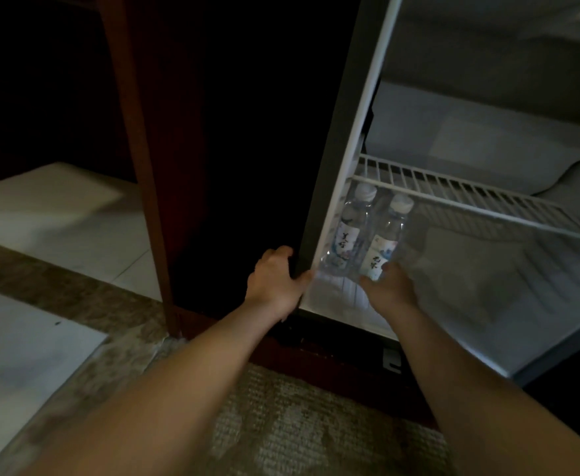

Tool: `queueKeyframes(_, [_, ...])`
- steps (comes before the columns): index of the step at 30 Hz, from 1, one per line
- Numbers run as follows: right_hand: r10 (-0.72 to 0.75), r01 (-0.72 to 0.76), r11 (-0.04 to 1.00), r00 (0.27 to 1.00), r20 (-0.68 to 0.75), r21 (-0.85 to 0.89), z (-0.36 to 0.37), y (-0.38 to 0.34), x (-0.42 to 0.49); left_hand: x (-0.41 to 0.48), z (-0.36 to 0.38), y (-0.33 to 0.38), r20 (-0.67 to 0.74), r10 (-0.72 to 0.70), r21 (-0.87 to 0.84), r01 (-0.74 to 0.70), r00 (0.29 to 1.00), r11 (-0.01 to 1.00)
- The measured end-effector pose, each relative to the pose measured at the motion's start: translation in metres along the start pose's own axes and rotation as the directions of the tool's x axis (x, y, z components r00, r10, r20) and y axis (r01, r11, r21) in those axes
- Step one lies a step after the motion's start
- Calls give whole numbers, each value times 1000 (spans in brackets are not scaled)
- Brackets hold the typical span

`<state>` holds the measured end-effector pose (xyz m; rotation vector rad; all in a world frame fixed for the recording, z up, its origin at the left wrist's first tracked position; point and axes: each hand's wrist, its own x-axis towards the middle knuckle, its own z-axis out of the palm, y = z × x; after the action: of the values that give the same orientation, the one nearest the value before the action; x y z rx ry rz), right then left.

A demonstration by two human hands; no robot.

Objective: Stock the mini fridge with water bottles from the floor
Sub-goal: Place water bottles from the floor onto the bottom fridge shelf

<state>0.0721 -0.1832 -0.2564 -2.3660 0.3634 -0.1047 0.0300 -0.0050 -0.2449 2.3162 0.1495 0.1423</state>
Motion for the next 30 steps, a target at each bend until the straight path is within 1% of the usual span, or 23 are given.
queueKeyframes(2, [19,-14,996,998,64,-85,4,-3,-19,-10,-14,-8,224,-17,50,5,974,999])
queueKeyframes(4, [10,28,984,978,210,-177,8,-8,-36,-22,-29,-17,428,-20,88,-20,904,996])
queueKeyframes(6, [-15,89,975,940,340,-203,16,-15,-51,-32,-45,-26,546,-57,205,-67,836,977])
queueKeyframes(8, [-53,157,967,894,446,-199,26,-22,-67,-43,-58,-35,615,-121,310,-97,780,946])
queueKeyframes(9, [-81,205,959,859,506,-195,31,-27,-76,-47,-63,-41,636,-144,336,-104,758,936])
queueKeyframes(11, [-116,298,937,756,644,-182,41,-35,-98,-60,-76,-54,663,-161,373,-135,731,918])
queueKeyframes(13, [-129,425,877,657,743,-224,49,-42,-118,-73,-92,-68,680,-172,421,-188,712,887])
queueKeyframes(14, [-136,483,841,625,769,-244,51,-45,-129,-80,-100,-74,691,-197,448,-198,695,872])
queueKeyframes(19, [-190,662,724,462,866,-194,68,-61,-186,-119,-142,-104,727,-343,561,-226,595,796])
queueKeyframes(22, [-169,743,647,360,918,-172,79,-68,-224,-143,-163,-124,708,-389,590,-192,589,784])
queueKeyframes(24, [-171,806,575,286,943,-140,85,-71,-249,-159,-174,-137,693,-411,605,-167,592,779])
queueKeyframes(26, [-175,860,501,206,963,-93,90,-71,-273,-177,-181,-147,689,-438,606,-126,578,786])
queueKeyframes(28, [-177,889,456,136,975,-42,91,-73,-295,-195,-183,-154,707,-456,598,-114,540,793])
queueKeyframes(30, [-186,896,444,73,980,17,91,-76,-315,-209,-181,-158,731,-481,603,-128,485,788])
